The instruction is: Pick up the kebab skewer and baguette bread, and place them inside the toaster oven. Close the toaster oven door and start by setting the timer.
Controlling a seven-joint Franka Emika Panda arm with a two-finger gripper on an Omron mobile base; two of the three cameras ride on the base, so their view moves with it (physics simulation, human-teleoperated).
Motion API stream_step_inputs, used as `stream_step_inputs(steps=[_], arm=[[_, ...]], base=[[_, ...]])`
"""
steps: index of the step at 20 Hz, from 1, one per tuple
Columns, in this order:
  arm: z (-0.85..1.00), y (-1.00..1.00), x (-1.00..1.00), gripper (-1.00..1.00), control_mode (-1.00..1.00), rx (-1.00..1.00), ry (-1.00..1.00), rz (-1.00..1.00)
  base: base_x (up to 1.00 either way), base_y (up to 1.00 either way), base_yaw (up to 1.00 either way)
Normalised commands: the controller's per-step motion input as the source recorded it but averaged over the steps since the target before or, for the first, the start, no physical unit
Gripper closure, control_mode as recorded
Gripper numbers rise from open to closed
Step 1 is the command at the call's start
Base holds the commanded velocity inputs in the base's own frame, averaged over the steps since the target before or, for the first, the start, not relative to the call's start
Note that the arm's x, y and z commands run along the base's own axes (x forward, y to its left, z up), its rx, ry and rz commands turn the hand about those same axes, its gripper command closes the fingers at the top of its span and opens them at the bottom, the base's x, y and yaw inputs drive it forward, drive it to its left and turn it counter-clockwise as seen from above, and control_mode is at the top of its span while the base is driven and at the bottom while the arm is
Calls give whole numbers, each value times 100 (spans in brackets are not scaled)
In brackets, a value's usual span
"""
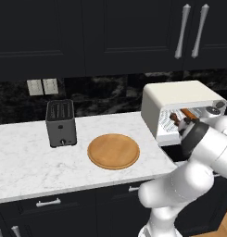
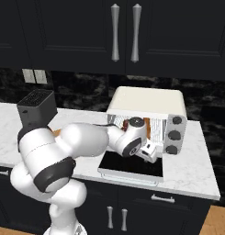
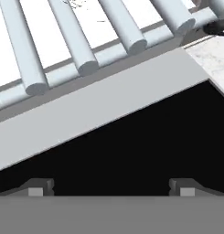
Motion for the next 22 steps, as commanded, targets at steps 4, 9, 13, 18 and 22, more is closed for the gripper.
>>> stream_step_inputs(steps=[4, 9, 13, 18, 22], arm=[[9, 2, 45, -100, -100, 0, -6, -13], [10, 0, 42, -100, -100, 0, -4, -12], [3, 0, 26, -100, -100, 0, -3, -10], [0, -4, 3, -100, -100, 0, -1, -8], [1, -11, 4, -100, -100, 0, -2, -7]], base=[[0, 0, 0], [0, 0, 0], [0, 0, 0], [0, 0, 0], [0, 0, 0]])
